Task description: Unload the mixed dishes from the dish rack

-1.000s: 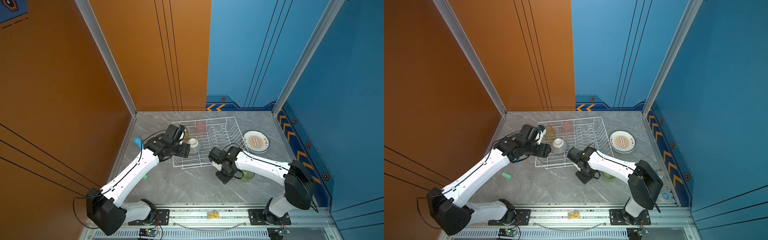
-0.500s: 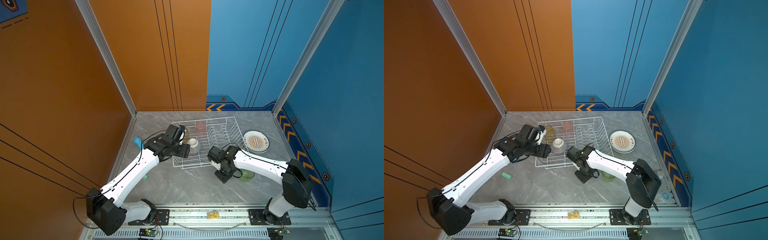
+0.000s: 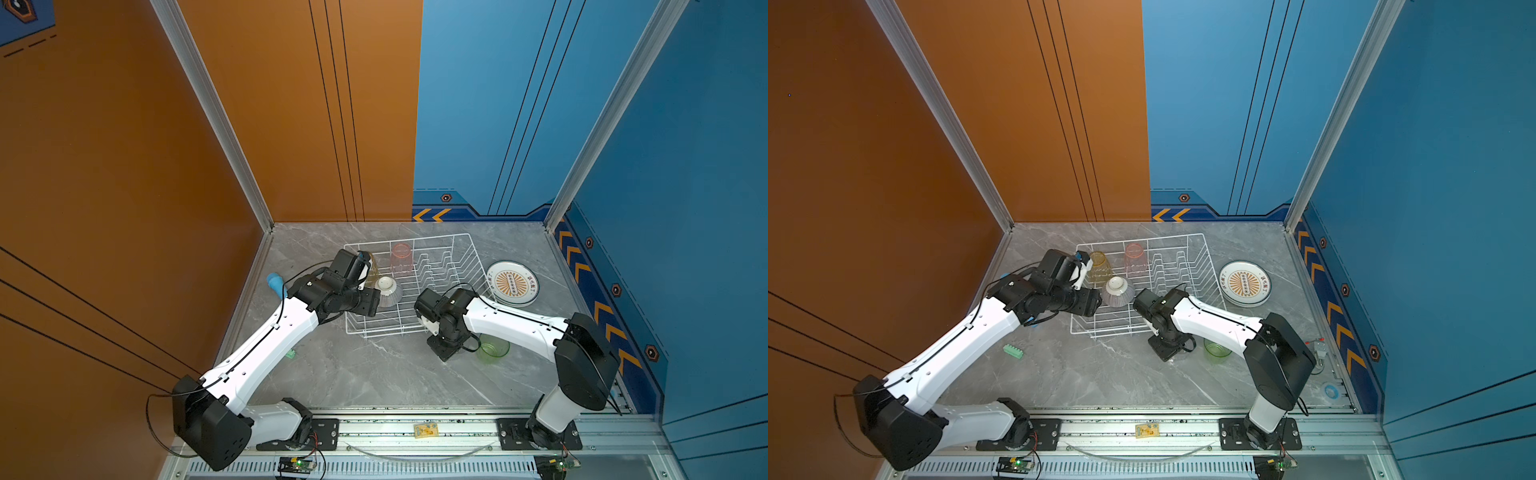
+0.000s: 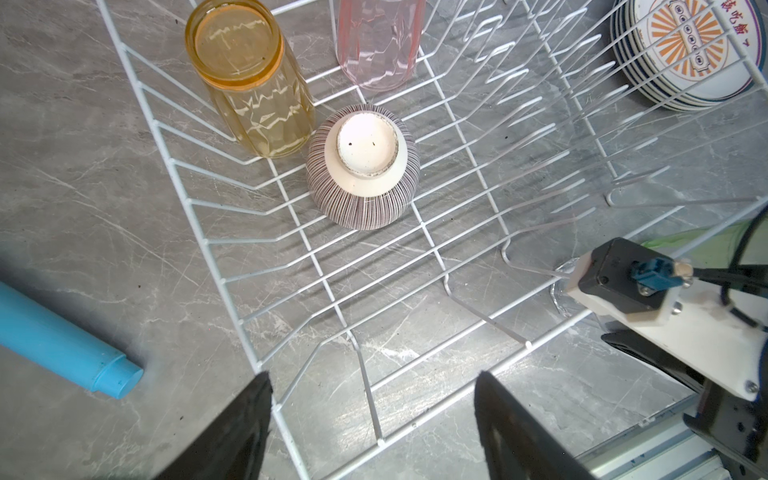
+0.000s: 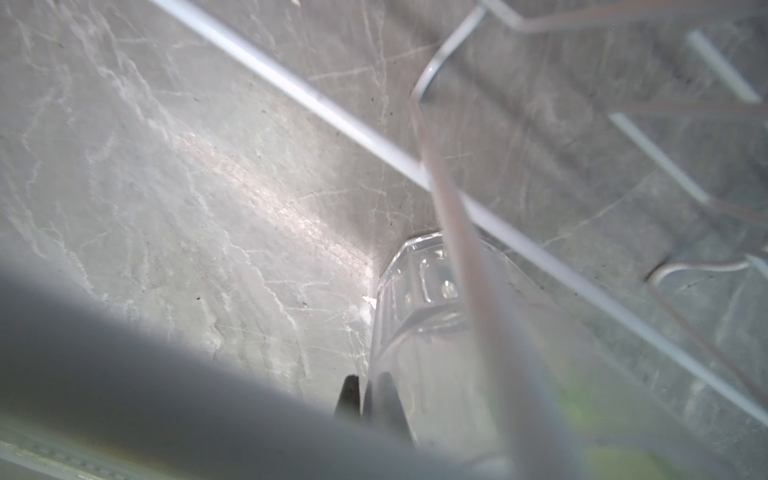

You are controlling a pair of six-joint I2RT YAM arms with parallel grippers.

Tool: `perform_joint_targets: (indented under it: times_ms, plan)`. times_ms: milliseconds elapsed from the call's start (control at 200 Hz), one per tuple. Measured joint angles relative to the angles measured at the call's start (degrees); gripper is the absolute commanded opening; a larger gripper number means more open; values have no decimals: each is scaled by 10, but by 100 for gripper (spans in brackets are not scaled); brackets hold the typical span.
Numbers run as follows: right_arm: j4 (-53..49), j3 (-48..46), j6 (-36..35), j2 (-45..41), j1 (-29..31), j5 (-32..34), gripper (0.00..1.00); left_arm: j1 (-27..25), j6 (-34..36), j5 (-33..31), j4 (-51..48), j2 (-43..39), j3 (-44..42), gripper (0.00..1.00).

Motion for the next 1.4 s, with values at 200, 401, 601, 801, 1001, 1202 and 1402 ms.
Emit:
perform_joint_targets:
  times_ms: [200, 401, 601, 801, 1001, 1202, 1402]
  plan:
    - [1, 0, 0, 1, 0, 1, 23, 0, 0, 0, 0, 0, 0, 78]
    - [1, 0, 4, 1, 0, 5, 42, 0, 0, 0, 0, 0, 0, 78]
    - [-8, -1, 7, -6, 0, 9, 54, 0, 0, 0, 0, 3, 0, 78]
    - [-22, -1, 11, -12, 0, 9, 63, -2, 0, 0, 0, 7, 0, 78]
    - [-29, -1, 16, -14, 1, 9, 68, -3, 0, 0, 0, 7, 0, 78]
    - [-30, -1, 23, -14, 2, 9, 71, -3, 4, 0, 0, 7, 0, 78]
    - [-32, -1, 29, -14, 2, 9, 71, -3, 9, 0, 0, 7, 0, 78]
